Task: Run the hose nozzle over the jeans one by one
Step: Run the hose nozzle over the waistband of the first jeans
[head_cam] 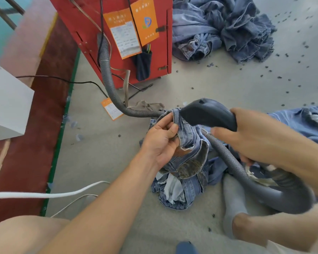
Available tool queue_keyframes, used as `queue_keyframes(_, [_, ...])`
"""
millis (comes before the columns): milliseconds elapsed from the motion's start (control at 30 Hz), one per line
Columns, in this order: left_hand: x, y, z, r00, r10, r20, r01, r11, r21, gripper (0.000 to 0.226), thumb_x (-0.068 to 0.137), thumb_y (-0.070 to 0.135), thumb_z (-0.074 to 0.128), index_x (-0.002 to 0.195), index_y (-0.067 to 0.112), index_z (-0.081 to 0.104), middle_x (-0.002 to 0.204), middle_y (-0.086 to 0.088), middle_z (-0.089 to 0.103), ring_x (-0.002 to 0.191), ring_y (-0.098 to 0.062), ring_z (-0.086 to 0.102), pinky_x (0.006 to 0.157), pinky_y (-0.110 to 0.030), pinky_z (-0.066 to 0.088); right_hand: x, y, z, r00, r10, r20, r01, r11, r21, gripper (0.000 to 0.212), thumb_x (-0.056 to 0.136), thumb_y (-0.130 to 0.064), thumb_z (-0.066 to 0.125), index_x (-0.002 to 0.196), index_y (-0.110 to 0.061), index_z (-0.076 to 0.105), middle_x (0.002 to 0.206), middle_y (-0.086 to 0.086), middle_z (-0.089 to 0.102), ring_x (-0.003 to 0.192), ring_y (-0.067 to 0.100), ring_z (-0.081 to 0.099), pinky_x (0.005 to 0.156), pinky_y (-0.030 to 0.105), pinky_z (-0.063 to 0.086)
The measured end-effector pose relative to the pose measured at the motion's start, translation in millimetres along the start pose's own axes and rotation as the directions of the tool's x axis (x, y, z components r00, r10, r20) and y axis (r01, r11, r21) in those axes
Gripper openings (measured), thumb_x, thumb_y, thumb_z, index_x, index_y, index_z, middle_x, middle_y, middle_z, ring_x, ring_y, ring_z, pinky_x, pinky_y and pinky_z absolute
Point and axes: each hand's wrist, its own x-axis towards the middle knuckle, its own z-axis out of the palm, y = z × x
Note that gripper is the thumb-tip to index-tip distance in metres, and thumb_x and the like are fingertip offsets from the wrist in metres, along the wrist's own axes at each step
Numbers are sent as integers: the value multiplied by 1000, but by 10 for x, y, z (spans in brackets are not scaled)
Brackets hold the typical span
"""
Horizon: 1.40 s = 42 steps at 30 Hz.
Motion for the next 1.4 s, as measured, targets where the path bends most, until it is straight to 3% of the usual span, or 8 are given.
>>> queue_keyframes(200, [-11, -84, -3, 998, -17, 68, 18, 1000, -13, 59, 99, -18, 35, 147, 12, 53, 111, -12, 45, 117, -27, 47, 109, -45, 47, 256, -67, 60, 998, 67, -5, -66, 991, 118, 35, 99, -44, 58, 103, -10, 50, 59, 15, 70, 48, 34, 67, 55, 44, 61])
queue_keyframes(333, [-66, -65, 32, 988, -33, 148, 29, 999, 25, 60, 101, -17, 34, 144, 17, 58, 122, -8, 66, 110, -22, 69, 91, -38, 61, 196, 68, -51, 999, 32, -27, -28, 986, 162, 33, 90, -51, 62, 96, -19, 55, 57, 12, 67, 43, 27, 64, 53, 46, 60])
queue_keyframes(467, [-87, -34, -17, 976, -72, 206, 62, 997, 56, 63, 101, -17, 32, 140, 24, 61, 127, -4, 68, 122, -22, 64, 109, -40, 47, 314, 8, -4, 997, 44, 61, -55, 977, 204, 34, 94, -44, 62, 98, -10, 56, 64, 20, 70, 49, 34, 65, 56, 50, 61])
queue_keyframes(567, [-134, -32, -35, 969, -95, 230, 72, 992, 108, 58, 101, -15, 32, 140, 18, 59, 126, -7, 70, 113, -23, 70, 100, -39, 56, 438, 50, -53, 994, 100, -36, -83, 942, 325, 29, 99, -32, 62, 104, -5, 54, 67, 17, 63, 49, 33, 60, 53, 59, 58])
queue_keyframes(733, [26, 256, -142, 990, -94, -102, 97, 995, 28, 31, 105, -2, 46, 131, 1, 62, 107, -14, 73, 86, -20, 74, 72, -28, 64, 189, 254, -142, 999, 8, -52, 7, 962, 273, 26, 97, -43, 62, 97, -19, 53, 52, 11, 65, 37, 30, 59, 38, 34, 52])
queue_keyframes(867, [42, 226, -343, 925, -213, -314, 290, 930, 224, 24, 98, -6, 60, 121, -6, 65, 91, -13, 66, 63, -15, 67, 49, -17, 54, 91, 297, -57, 1000, -1, 2, 1, 999, 35, 28, 93, -52, 57, 90, -26, 49, 46, 7, 64, 37, 21, 60, 40, 28, 45])
queue_keyframes(1133, [20, 223, -515, 960, -130, -246, 222, 891, 396, 17, 107, 12, 51, 106, 23, 64, 91, -8, 79, 74, -28, 77, 52, -50, 59, 144, 436, 170, 991, -135, 25, 137, 978, -156, 28, 88, -55, 61, 95, -29, 51, 67, -9, 58, 52, 2, 59, 48, 19, 33])
queue_keyframes(1400, [23, 203, -432, 977, -190, -92, 211, 901, 380, 38, 111, 19, 42, 149, 21, 43, 127, -12, 72, 93, -30, 75, 76, -56, 61, 223, 249, 543, 938, -319, 134, 340, 922, -188, 30, 87, -60, 58, 95, -32, 50, 78, -9, 61, 67, 6, 58, 64, 34, 50])
